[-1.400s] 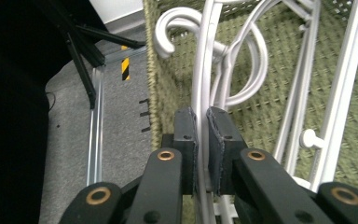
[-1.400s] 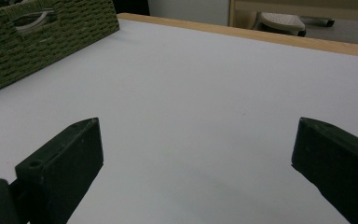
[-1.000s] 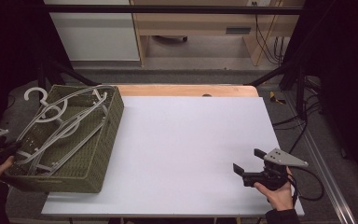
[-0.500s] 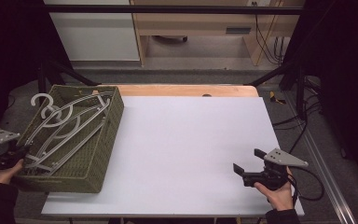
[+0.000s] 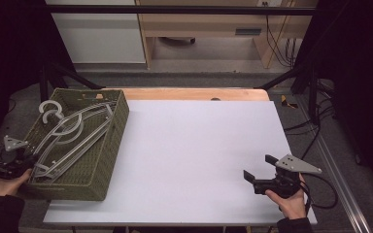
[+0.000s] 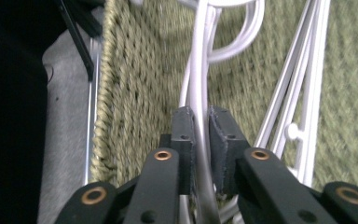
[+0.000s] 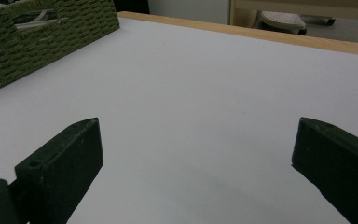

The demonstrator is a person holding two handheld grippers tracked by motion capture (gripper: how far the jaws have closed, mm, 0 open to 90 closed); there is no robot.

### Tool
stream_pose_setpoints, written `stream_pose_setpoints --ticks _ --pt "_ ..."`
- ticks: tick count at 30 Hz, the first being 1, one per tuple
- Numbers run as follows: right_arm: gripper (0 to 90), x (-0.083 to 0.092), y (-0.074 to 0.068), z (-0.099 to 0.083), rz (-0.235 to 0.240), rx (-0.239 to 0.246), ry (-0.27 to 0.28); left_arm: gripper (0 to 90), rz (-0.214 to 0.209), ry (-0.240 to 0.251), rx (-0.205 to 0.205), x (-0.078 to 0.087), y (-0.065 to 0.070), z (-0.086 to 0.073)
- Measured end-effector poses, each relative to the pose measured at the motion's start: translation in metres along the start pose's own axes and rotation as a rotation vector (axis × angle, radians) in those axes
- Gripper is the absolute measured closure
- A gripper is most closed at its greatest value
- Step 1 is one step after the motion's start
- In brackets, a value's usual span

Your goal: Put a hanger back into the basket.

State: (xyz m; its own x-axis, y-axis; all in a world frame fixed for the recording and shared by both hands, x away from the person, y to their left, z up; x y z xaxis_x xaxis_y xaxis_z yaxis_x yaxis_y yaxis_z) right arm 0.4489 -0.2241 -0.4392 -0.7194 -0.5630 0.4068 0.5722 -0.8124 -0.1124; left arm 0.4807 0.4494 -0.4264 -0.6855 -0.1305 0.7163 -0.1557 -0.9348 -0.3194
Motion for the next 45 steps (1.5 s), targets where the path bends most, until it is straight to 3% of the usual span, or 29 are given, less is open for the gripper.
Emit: stream_pose_setpoints --ticks 6,11,13,18,21,22,24,28,31,33,38,42,45 --pt "2.3 -0.001 -0.001 0.000 -0.001 0.002 0.001 71.5 -0.054 -0.020 0.004 0.001 0.000 -0.005" --pt "2.3 0.000 0.000 0.000 -0.002 0.004 0.001 69.6 -0.054 -0.012 0.007 0.003 0.000 -0.002" --pt "2.3 0.000 -0.001 0.001 0.000 0.007 0.002 63.6 -0.040 0.010 0.021 0.003 0.000 0.001" --pt "2.3 0.001 -0.001 0.001 0.001 0.005 0.005 63.2 -0.027 0.057 0.041 0.009 0.001 0.008" --pt "2.3 0.001 -0.001 0.001 0.000 0.006 0.005 62.0 -0.030 0.058 0.039 0.010 0.001 0.009" --pt "2.3 0.001 -0.001 0.001 0.001 0.006 0.004 61.9 -0.013 0.037 0.037 0.010 0.000 0.009" --pt "2.3 0.001 -0.001 0.001 0.002 0.006 0.004 62.0 -0.013 0.003 0.037 0.005 -0.002 0.007" --pt "2.3 0.001 -0.001 0.001 0.000 0.008 0.001 70.4 0.000 -0.048 0.057 -0.007 -0.005 0.001" --pt "2.3 0.001 -0.001 0.000 0.001 0.009 -0.001 76.4 -0.023 -0.037 0.065 -0.009 -0.003 -0.001" --pt "2.3 0.001 -0.001 0.001 0.003 0.009 0.001 76.4 -0.034 0.010 0.079 -0.004 0.000 0.001" --pt "2.2 0.001 -0.001 0.001 0.002 0.009 0.006 67.8 -0.155 0.226 0.134 0.026 0.021 0.018" --pt "2.2 0.003 -0.002 0.003 0.001 0.008 0.022 59.8 -0.277 0.374 0.136 0.049 0.050 0.032" --pt "2.0 0.005 -0.002 0.005 0.002 0.010 0.031 52.7 -0.363 0.454 0.112 0.063 0.078 0.040"
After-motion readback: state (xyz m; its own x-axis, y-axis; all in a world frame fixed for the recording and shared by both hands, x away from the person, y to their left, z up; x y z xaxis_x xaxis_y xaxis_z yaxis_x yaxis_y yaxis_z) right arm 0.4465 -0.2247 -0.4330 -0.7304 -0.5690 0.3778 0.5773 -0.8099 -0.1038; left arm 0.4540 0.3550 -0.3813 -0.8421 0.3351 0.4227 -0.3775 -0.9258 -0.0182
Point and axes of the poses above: each handheld gripper's, and its own axes: x roughly backward along the jaws, z roughly out of its top, y roughly to its right, the point moved 7 cm from there along -x, roughly forward along the jaws, and after that the axes turned 2 degrees about z, right-handed, at the moved point
